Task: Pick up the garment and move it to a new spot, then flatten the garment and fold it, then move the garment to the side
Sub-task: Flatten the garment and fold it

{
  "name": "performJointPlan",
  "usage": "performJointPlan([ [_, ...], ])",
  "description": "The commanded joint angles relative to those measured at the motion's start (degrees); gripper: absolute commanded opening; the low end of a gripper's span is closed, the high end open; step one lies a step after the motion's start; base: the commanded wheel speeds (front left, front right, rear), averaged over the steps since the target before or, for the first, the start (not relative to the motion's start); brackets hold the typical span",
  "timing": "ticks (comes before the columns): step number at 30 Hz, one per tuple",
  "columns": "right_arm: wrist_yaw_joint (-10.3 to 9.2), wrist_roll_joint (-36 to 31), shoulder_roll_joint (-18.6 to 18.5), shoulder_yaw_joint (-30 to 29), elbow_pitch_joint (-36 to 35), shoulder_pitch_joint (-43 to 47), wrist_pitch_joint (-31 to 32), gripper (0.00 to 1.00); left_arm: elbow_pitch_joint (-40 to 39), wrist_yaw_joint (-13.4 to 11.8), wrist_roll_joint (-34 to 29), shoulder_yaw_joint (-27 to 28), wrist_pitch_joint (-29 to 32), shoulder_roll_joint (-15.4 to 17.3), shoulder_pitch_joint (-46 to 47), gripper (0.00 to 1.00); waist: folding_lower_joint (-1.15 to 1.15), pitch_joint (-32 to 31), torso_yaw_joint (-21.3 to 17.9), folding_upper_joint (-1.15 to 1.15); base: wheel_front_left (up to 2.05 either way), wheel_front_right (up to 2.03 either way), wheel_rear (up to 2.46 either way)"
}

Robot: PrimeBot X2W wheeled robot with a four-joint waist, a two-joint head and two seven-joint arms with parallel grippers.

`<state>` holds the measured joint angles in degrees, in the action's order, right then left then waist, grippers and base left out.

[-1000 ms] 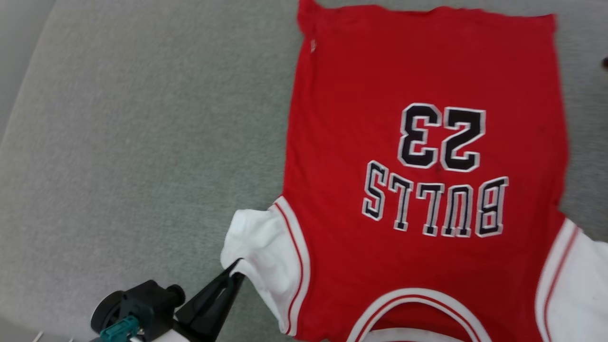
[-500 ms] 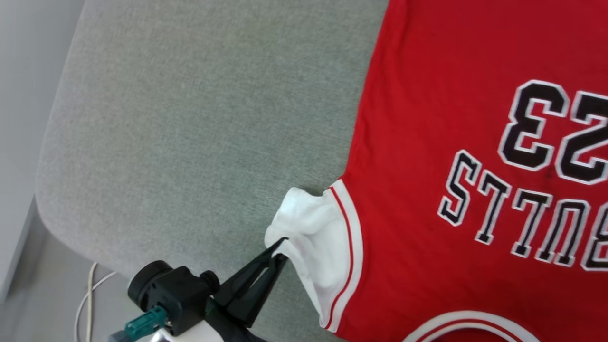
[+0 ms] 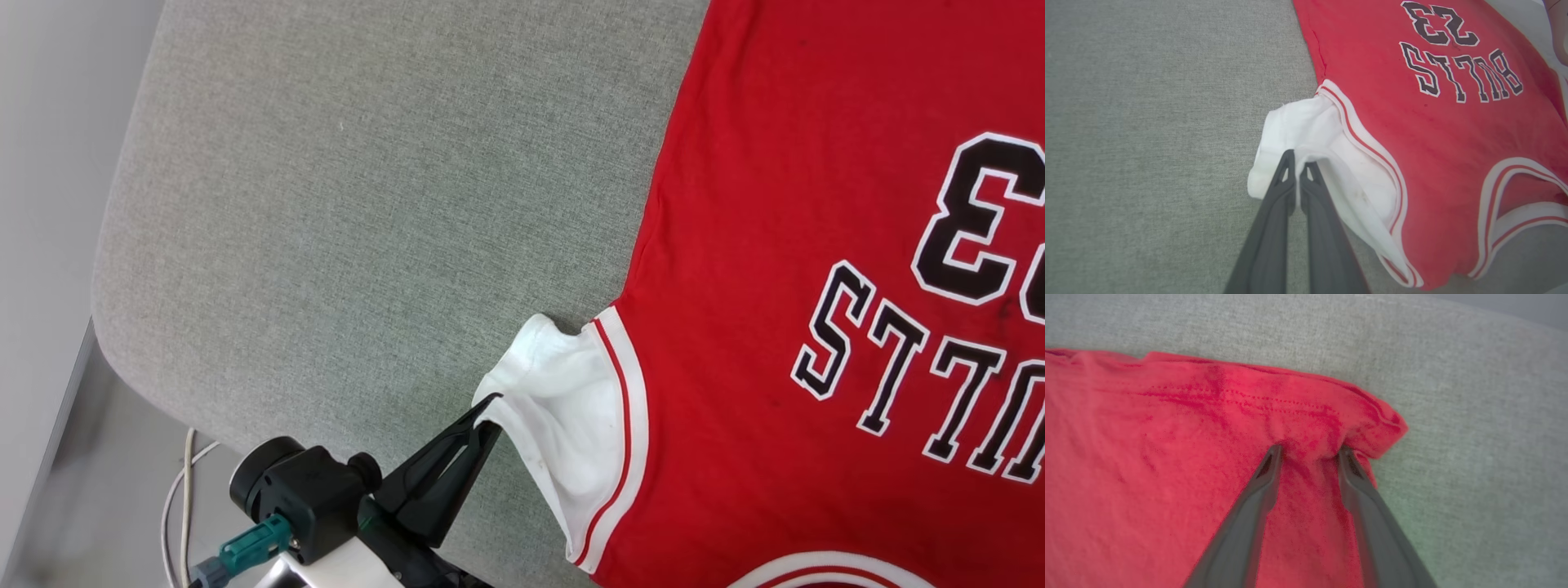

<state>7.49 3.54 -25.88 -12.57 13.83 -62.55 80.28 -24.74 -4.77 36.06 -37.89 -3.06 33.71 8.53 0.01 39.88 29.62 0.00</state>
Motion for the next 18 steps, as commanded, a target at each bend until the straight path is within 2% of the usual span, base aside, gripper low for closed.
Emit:
performJointPlan([
  [1,0.0,0.5,1.5,-0.3,2.1,4.3,0.7,0.0,0.2,-0.2,0.4,0.3,-0.3,0.0,0.6,0.0,-0.01,-0.4,-0.2,0.0,0.0,0.0,0.0],
  [8,-0.01,1.1,1.5,-1.6,2.1,6.9,-0.8,0.0,0.5,-0.8,0.2,0.9,-0.2,0.9,0.1,0.0,-0.01,-4.0,-2.6,0.0,0.0,0.0,0.0],
  [18,-0.01,5.1,2.6,-0.7,2.2,16.2,-3.7,0.0,1.3,-2.8,1.0,2.5,0.7,2.9,-1.8,0.0,-0.01,-12.4,-8.5,0.0,0.0,0.0,0.0],
])
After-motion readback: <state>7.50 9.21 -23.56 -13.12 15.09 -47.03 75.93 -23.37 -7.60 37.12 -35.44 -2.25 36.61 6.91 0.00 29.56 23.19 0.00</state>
